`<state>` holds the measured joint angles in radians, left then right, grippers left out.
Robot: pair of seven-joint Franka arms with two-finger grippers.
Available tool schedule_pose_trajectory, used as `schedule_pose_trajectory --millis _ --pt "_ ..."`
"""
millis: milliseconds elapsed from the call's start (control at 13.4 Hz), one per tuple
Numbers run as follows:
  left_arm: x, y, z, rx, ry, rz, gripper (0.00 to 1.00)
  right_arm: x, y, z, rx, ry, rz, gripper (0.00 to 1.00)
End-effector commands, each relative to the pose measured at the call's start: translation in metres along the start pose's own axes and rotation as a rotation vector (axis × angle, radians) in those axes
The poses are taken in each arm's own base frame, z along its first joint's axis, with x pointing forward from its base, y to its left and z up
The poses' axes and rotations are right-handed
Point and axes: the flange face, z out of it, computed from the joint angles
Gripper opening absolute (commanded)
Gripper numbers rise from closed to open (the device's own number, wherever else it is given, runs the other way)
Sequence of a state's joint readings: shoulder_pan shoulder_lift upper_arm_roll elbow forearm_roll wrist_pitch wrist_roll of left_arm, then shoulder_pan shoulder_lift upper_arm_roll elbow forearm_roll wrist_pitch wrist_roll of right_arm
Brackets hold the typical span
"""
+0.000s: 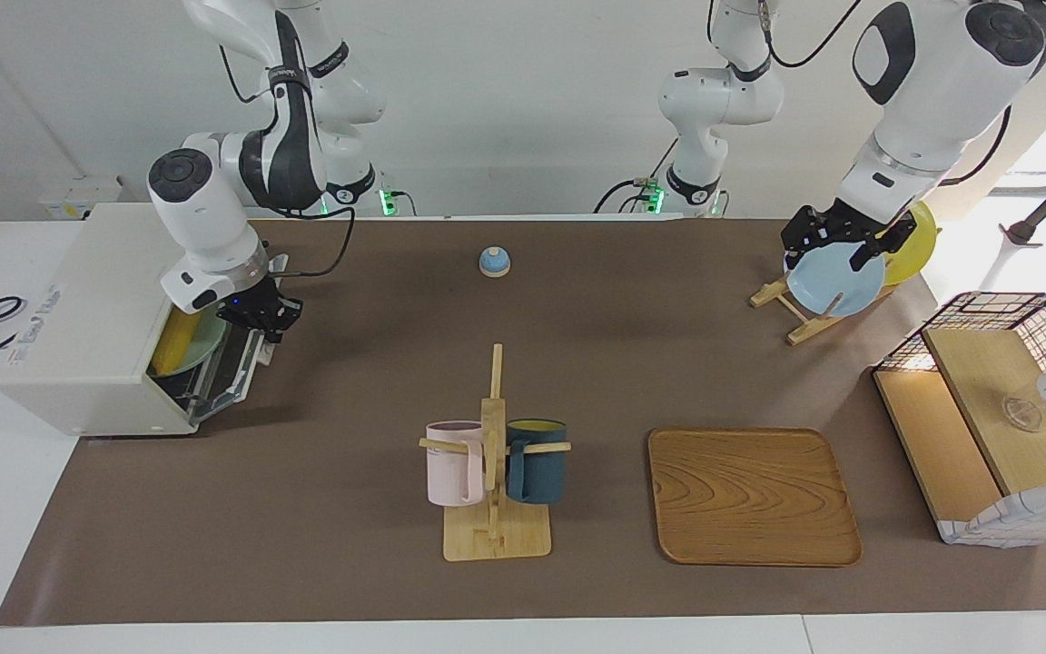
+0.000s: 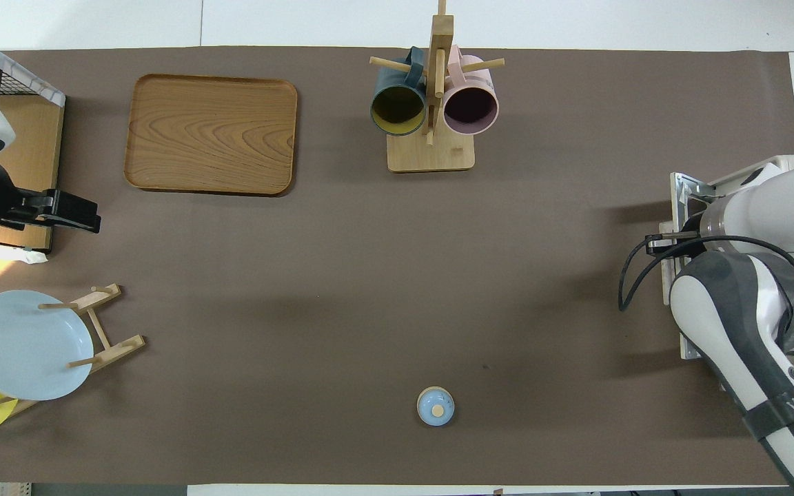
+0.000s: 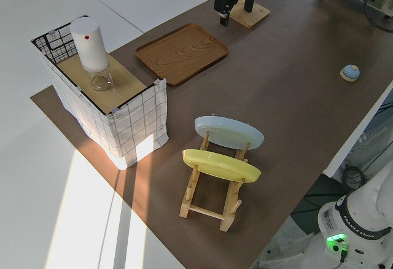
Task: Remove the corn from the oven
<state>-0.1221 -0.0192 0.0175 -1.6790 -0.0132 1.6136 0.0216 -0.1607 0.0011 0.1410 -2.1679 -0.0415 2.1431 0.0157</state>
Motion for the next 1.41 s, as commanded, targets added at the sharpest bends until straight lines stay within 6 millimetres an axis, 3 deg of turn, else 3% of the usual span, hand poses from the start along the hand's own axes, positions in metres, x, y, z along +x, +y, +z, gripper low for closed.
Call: schedule_pose_trajectory --millis 0,223,446,595,967,1116,1190,1339 --pt "-0.004 -0.003 -0.003 0.015 0.014 0.002 1.00 0.006 0.018 0.029 -0.011 0.010 0.018 0.00" --pt "-0.004 -0.003 -0.003 0.015 0.012 0.002 1.00 -0.001 0.004 0.041 -0.010 0.038 -0.003 0.00" --pt "-0.004 -0.003 -0.003 0.015 0.012 0.002 1.00 -0.011 0.003 0.069 -0.005 0.034 -0.002 0.00" --pt "-0.004 -0.003 -0.003 0.015 0.014 0.002 1.00 -0.012 -0.001 0.075 -0.002 0.033 0.017 0.00" --pt "-0.004 -0.003 -0.003 0.016 0.012 0.002 1.00 -0.010 -0.012 0.075 -0.001 0.026 0.027 0.00" --pt "-0.004 -0.003 -0.003 0.015 0.014 0.002 1.00 0.003 -0.022 0.059 -0.003 0.018 0.010 0.00" --pt "-0.004 -0.003 -0.003 0.015 0.014 0.002 1.00 0.011 -0.033 0.042 -0.005 0.008 -0.008 0.18" --pt "-0.004 -0.003 -0.003 0.016 0.014 0.002 1.00 0.018 -0.033 0.010 -0.012 -0.010 -0.007 0.52"
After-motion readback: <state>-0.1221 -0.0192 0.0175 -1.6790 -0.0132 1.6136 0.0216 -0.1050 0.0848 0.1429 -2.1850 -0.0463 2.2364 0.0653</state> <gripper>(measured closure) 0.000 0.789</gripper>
